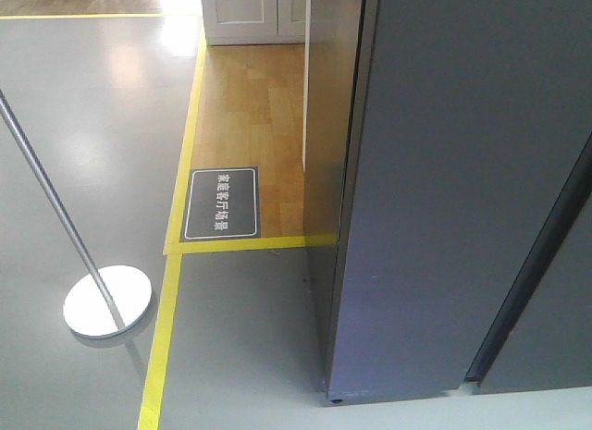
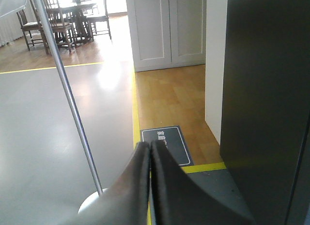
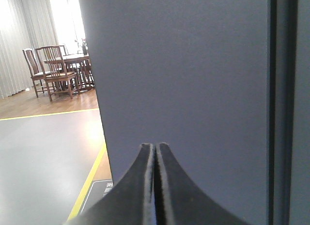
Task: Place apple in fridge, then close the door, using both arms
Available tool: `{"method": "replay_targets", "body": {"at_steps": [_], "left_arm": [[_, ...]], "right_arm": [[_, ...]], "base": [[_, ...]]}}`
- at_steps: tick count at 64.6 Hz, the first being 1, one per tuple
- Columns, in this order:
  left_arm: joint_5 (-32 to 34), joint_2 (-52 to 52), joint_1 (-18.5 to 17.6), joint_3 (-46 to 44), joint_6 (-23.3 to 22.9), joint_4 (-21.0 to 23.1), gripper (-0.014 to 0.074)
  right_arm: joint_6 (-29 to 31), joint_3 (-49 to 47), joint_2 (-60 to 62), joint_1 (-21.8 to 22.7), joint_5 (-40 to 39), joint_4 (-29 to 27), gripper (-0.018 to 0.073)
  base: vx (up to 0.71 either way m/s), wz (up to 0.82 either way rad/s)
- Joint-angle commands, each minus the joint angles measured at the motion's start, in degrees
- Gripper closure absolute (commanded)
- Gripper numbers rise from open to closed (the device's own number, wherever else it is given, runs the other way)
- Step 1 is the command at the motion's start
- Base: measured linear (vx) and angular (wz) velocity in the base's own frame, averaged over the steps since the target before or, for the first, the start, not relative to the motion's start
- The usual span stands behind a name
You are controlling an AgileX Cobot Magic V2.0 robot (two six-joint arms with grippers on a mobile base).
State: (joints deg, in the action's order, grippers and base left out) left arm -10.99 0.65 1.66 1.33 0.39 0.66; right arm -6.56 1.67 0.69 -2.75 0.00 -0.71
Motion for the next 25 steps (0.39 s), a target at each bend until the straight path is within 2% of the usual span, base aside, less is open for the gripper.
{"method": "replay_targets", "body": {"at_steps": [1, 25], "left_arm": [[3.9, 0.9, -0.4, -1.0, 0.0, 0.6, 0.0603], [3.9, 0.9, -0.4, -1.0, 0.0, 0.6, 0.0603]], "right_arm": [[0.6, -0.2, 0.7, 0.0, -4.2, 0.4, 0.0565], [0.6, -0.2, 0.7, 0.0, -4.2, 0.4, 0.0565]], "base": [[0.0, 0.0], [0.0, 0.0]]}}
